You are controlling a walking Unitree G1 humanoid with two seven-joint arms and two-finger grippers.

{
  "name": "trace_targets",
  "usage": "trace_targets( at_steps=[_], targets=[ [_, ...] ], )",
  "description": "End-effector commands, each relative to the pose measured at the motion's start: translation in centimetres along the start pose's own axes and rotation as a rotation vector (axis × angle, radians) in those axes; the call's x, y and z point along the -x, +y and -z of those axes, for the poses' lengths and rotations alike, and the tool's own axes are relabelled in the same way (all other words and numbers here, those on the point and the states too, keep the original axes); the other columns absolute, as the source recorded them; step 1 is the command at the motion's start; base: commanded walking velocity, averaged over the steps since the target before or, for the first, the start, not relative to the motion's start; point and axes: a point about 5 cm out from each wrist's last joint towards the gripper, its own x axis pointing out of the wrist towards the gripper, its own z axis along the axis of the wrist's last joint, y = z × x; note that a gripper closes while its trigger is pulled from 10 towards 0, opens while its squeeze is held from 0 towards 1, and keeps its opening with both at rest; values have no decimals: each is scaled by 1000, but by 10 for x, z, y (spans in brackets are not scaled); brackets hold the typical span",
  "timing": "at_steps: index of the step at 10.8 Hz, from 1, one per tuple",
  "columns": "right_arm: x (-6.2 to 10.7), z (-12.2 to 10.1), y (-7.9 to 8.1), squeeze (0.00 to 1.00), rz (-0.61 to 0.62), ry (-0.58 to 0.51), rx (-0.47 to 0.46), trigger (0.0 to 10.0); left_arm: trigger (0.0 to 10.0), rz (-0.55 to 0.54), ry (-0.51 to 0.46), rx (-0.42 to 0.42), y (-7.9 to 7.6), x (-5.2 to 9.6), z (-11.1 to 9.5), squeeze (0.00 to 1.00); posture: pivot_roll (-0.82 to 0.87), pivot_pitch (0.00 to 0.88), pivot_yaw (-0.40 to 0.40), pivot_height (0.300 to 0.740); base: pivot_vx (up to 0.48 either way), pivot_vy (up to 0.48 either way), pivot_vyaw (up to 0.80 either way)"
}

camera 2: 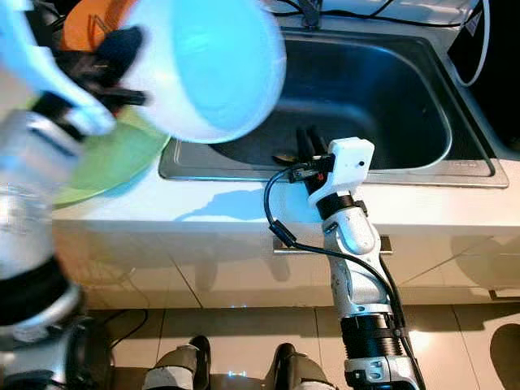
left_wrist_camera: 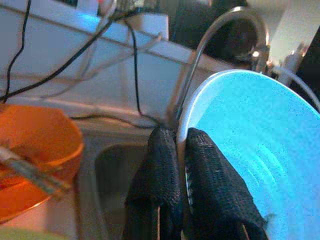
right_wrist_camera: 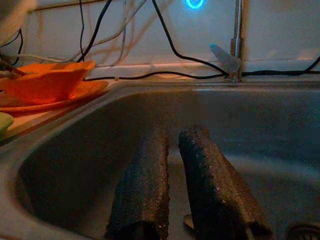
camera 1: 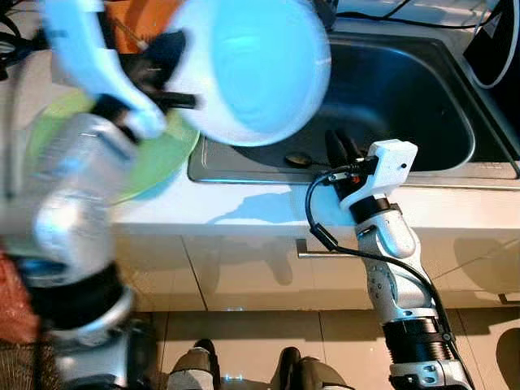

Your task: Kitchen organization

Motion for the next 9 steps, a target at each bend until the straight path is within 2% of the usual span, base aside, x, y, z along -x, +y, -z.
trace_targets(
  at_steps=[1, 4, 6, 7, 8, 9],
  targets=[
    [10, 24, -2, 0, 15, 125, -20, 10000, 10000, 26, -65, -32, -12, 0, -4, 0, 239, 198, -49, 740, 0, 0, 0],
    [12, 24, -7, 0, 35, 124, -10, 10000, 10000, 29, -113, -99, -25, -6, 7, 0, 228, 189, -41, 740, 0, 0, 0],
    [13, 25, -8, 0, 45, 125, -8, 10000, 10000, 47, -167, -176, -39, -12, 12, 0, 224, 181, -37, 740, 0, 0, 0],
    [13, 25, -11, 0, 58, 127, -7, 10000, 10000, 77, -181, -241, -45, -14, 16, 0, 220, 178, -35, 740, 0, 0, 0],
    [13, 25, -13, 0, 63, 127, -6, 10000, 10000, 84, -182, -249, -45, -14, 16, 0, 218, 177, -34, 740, 0, 0, 0],
    [13, 24, -17, 0, 73, 124, -1, 10000, 10000, 90, -176, -235, -51, -17, 27, 0, 213, 178, -32, 740, 0, 0, 0]
  ],
)
